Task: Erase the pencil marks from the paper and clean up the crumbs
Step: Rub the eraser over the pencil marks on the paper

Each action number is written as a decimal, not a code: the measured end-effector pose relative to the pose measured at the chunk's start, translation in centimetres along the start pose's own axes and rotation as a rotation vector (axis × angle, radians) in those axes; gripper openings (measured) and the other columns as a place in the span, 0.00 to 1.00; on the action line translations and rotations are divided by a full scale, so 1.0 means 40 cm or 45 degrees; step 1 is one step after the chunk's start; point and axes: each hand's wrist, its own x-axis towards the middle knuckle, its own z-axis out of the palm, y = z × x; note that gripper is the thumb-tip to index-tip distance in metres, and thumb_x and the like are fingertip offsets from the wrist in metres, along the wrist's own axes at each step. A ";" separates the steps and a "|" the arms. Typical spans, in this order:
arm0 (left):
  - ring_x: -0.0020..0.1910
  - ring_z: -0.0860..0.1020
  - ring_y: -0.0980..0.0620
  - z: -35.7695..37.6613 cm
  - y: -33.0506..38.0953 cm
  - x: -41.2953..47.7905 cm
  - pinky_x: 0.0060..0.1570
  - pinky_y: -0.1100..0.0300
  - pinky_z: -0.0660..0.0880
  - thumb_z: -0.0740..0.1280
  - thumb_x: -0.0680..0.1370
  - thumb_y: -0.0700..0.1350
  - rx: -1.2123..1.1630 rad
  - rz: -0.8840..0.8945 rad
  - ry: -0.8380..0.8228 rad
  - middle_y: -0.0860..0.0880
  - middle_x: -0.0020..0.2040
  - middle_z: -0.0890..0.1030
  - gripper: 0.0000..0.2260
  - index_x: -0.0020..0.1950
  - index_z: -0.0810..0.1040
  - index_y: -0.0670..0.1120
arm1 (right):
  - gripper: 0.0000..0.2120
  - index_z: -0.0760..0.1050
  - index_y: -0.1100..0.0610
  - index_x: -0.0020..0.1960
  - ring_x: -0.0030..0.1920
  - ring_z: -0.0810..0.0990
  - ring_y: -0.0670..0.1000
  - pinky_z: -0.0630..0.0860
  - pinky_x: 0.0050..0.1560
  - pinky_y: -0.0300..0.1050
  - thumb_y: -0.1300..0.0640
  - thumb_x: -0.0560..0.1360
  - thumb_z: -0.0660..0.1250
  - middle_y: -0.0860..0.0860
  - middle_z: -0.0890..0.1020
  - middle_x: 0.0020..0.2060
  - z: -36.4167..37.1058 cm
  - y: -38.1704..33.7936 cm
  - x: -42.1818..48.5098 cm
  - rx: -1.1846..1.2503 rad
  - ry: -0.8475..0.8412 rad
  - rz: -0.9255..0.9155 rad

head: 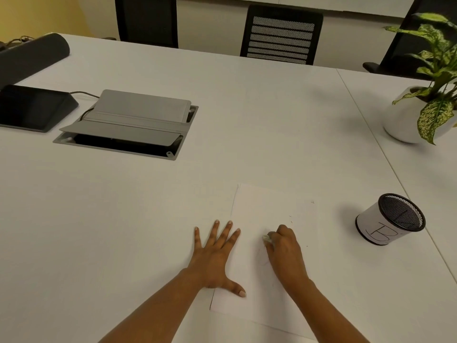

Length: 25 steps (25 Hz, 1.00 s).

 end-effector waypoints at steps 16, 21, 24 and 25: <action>0.66 0.21 0.47 0.000 0.000 -0.002 0.57 0.36 0.22 0.47 0.46 0.82 0.002 0.007 -0.008 0.52 0.70 0.23 0.59 0.66 0.22 0.56 | 0.10 0.74 0.62 0.32 0.33 0.67 0.49 0.60 0.30 0.34 0.63 0.72 0.67 0.49 0.67 0.31 -0.008 0.008 -0.021 0.009 -0.068 -0.055; 0.65 0.20 0.49 0.004 -0.001 0.001 0.57 0.36 0.21 0.47 0.46 0.82 -0.020 0.005 -0.005 0.52 0.69 0.23 0.59 0.65 0.21 0.57 | 0.05 0.78 0.58 0.35 0.31 0.69 0.44 0.65 0.29 0.31 0.62 0.65 0.74 0.48 0.72 0.29 0.004 -0.031 -0.113 0.073 -0.214 -0.272; 0.66 0.21 0.48 0.003 0.000 0.001 0.56 0.37 0.20 0.47 0.46 0.81 -0.012 0.004 -0.009 0.52 0.69 0.23 0.59 0.65 0.21 0.57 | 0.05 0.78 0.61 0.35 0.31 0.69 0.47 0.68 0.29 0.36 0.63 0.67 0.72 0.48 0.69 0.30 0.004 0.001 -0.055 0.078 -0.152 -0.199; 0.66 0.21 0.48 0.002 0.001 0.001 0.55 0.38 0.19 0.47 0.46 0.81 -0.013 0.002 -0.004 0.52 0.69 0.23 0.59 0.65 0.21 0.57 | 0.05 0.77 0.62 0.35 0.32 0.69 0.48 0.67 0.30 0.37 0.63 0.68 0.71 0.48 0.68 0.31 0.002 0.006 -0.032 0.072 -0.118 -0.149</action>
